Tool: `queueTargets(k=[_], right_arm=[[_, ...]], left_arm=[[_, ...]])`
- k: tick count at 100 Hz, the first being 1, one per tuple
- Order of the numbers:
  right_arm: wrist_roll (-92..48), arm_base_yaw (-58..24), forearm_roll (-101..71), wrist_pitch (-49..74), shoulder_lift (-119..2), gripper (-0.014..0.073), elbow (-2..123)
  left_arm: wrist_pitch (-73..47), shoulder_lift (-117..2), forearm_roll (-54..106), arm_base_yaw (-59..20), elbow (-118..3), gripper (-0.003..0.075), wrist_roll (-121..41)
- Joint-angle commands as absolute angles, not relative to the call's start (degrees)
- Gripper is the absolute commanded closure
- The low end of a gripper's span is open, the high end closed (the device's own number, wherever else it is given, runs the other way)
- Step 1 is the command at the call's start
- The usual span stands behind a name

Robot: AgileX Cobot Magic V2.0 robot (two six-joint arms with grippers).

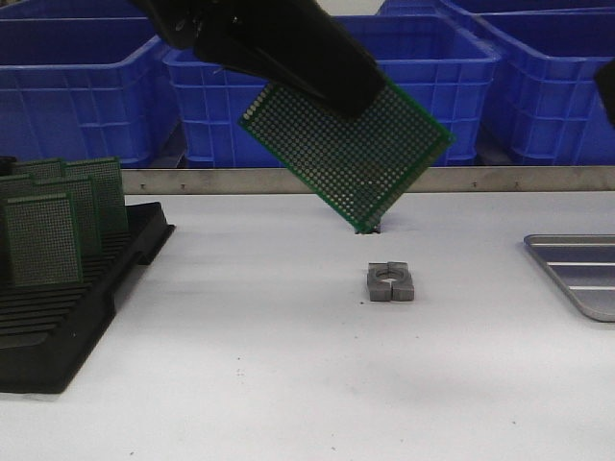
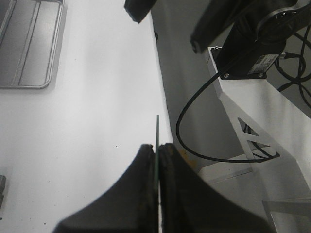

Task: Place circuit board on tray
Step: 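Carry the board toward the center and bring the right gripper to it, then grasp the board's lower edge with the right gripper, release left gripper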

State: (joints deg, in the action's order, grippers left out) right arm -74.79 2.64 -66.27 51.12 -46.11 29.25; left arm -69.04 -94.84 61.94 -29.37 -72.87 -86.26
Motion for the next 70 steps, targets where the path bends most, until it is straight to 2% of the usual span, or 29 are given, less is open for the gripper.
queueTargets(k=[1, 15, 45, 64, 70], right_arm=[[-88.6, 1.7, -76.1, 54.4, -48.5, 0.0108, 31.2], [-95.7, -3.2, -78.4, 52.3, -51.7, 0.0108, 31.3], [-96.0, -15.6, -78.4, 42.0, -59.6, 0.0108, 33.9], [-96.0, -19.9, -78.5, 40.6, -65.6, 0.0108, 36.5], [-96.0, -20.1, -79.0, 41.2, -67.0, 0.0133, 36.9]], left_arm=[[-70.0, -92.8, 66.1, -29.8, -74.6, 0.0741, -85.7], [-70.0, -92.8, 66.1, -29.8, -74.6, 0.0741, -85.7], [-70.0, -92.8, 66.1, -29.8, -74.6, 0.0741, -85.7], [-70.0, -92.8, 66.1, -29.8, -74.6, 0.0741, -85.7], [-70.0, -92.8, 66.1, -29.8, -74.6, 0.0741, -85.7]])
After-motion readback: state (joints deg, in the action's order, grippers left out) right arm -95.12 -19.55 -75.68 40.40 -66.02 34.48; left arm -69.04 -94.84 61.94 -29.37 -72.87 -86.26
